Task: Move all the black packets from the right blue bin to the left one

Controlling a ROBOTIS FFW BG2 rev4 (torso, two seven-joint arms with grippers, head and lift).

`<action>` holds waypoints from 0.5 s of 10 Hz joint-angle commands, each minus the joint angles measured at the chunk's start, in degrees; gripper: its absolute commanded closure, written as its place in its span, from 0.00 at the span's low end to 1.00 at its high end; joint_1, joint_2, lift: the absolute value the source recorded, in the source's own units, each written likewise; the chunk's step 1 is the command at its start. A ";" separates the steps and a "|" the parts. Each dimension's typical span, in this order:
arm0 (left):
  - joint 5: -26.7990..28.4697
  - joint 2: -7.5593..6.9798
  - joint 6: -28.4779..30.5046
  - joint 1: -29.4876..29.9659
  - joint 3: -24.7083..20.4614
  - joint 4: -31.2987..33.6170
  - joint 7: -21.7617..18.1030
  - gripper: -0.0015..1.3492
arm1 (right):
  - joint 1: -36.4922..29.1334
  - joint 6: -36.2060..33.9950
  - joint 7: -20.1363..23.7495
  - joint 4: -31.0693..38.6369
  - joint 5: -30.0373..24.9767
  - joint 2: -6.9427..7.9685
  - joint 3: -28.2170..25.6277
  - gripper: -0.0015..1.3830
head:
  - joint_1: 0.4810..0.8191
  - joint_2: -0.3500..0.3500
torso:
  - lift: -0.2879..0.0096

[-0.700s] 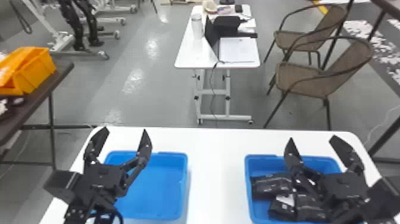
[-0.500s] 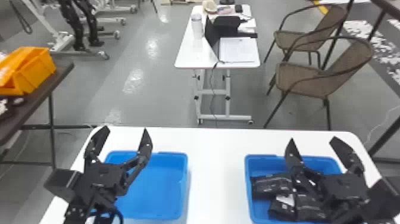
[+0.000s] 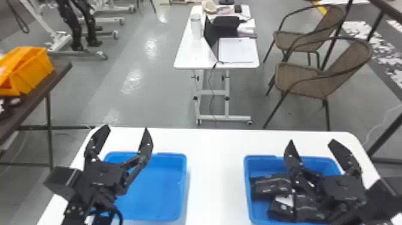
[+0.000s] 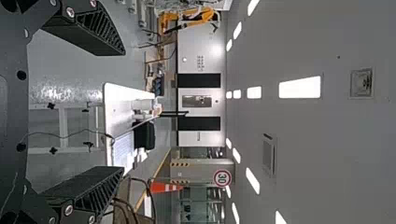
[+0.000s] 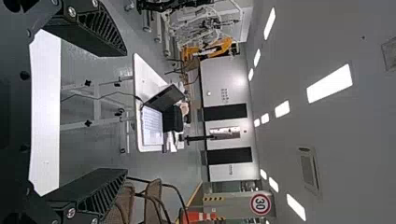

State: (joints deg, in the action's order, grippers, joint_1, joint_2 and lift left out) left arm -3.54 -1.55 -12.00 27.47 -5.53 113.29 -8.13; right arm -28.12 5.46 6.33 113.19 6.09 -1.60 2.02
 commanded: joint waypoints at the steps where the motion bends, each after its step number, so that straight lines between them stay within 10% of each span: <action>1: -0.24 -0.12 0.04 -0.05 0.00 0.00 -0.05 0.11 | 0.00 -0.10 0.00 0.01 0.06 0.02 0.00 0.10 | 0.63 0.62 | 0.97; 5: -0.59 -0.21 -0.04 -0.13 0.08 -0.18 -0.05 0.11 | 1.14 -9.16 -1.49 -2.80 4.02 -0.42 -1.49 0.10 | 0.63 0.60 | 0.97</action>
State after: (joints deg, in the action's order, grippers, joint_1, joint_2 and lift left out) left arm -4.06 -1.76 -12.01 27.38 -5.46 113.12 -8.17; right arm -27.50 -1.47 4.96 110.50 9.78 -1.78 0.81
